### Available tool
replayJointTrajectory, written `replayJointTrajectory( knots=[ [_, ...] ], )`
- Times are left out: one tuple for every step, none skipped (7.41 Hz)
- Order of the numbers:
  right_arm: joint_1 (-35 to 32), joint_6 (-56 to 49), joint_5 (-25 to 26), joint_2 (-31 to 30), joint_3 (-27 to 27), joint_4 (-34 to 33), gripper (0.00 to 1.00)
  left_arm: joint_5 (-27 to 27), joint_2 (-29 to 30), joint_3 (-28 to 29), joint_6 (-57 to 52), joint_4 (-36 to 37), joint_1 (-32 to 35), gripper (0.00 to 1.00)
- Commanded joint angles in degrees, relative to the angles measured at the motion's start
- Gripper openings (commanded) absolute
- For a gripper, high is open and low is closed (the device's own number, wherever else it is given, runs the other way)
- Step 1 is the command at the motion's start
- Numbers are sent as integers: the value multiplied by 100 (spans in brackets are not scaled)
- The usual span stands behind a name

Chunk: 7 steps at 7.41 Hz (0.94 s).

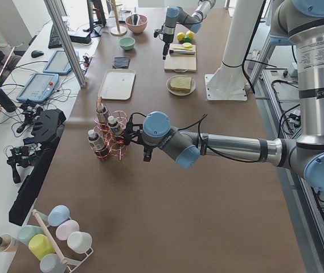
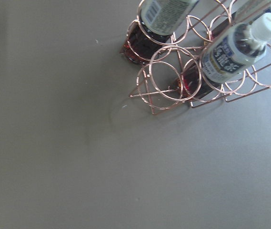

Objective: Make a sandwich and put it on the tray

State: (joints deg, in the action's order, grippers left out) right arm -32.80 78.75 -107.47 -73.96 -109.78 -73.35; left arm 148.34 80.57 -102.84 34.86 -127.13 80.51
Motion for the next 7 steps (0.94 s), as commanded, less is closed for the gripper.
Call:
replayJointTrajectory(
  knots=[
    [-822,-1094,-518,-1038,-349,32,100,-503,46,-199,2123,-1451,-1181,98],
    [-1243,-1716,-833,-1390,-377,49,100,-1082,73,-584,2818,-1472,-1839,98],
    [-1569,-2236,-958,-1663,-360,49,100,-1505,247,-770,3321,-1472,-2359,98],
    [-1929,-2885,-1099,-1944,-325,41,100,-2162,553,-842,3761,-1472,-3060,98],
    [-2272,-3370,-1335,-2217,-307,40,100,-2917,904,-825,4165,-1429,-3850,98],
    [-2580,-3731,-1529,-2472,-272,127,100,-3455,1213,-825,4387,-1263,-4433,98],
    [-2922,-4170,-1827,-2718,68,624,100,-3852,1607,-843,4407,-826,-4769,98]
  ],
)
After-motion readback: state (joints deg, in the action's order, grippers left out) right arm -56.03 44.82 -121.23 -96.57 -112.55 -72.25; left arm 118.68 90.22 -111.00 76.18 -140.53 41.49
